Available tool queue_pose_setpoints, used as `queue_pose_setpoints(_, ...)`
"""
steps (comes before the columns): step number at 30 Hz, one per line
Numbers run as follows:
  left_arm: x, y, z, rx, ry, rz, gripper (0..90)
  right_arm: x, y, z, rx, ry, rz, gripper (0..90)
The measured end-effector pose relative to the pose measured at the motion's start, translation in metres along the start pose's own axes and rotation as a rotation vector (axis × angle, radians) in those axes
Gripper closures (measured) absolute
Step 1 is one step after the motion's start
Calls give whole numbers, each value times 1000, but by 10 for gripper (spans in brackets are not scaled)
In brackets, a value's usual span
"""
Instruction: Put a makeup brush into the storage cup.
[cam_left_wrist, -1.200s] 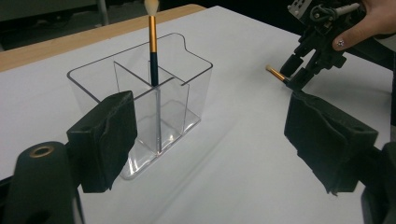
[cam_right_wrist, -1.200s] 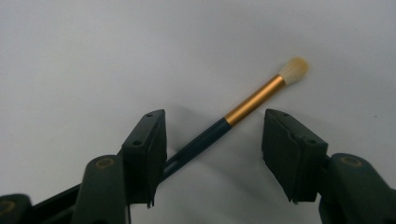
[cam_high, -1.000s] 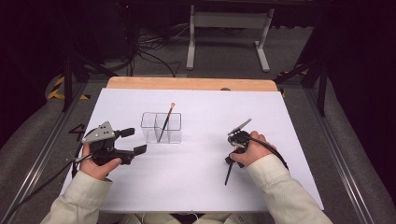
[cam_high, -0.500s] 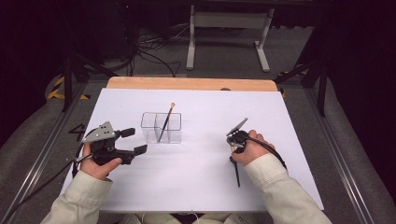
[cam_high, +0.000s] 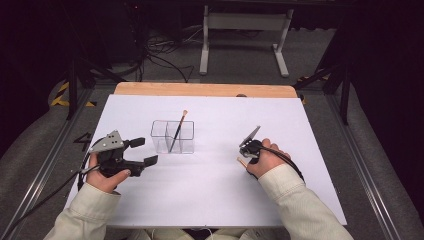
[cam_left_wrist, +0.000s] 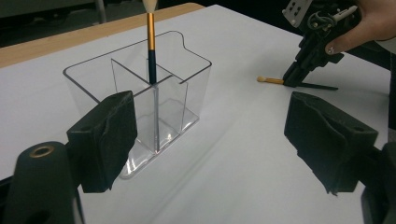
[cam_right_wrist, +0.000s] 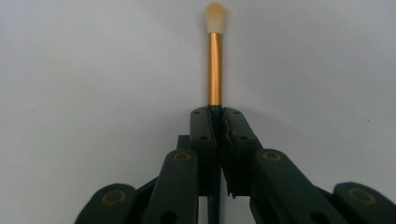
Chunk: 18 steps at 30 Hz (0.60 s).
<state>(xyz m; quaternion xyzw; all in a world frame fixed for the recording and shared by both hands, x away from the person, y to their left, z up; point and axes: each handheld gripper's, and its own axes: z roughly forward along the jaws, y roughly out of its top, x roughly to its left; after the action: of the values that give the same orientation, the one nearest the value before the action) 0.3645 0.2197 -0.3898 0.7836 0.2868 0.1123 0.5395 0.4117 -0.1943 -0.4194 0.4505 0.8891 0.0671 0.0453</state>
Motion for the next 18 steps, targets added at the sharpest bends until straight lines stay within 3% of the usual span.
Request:
queue_pose_setpoints(9,-1,0,1,-3,-9,-5,182,-2,-2,-3,-27,7,-5,844)
queue_pose_setpoints(18,-2,1,3,-7,-16,-2,184,3,-8,-27,-185,29,-32,844)
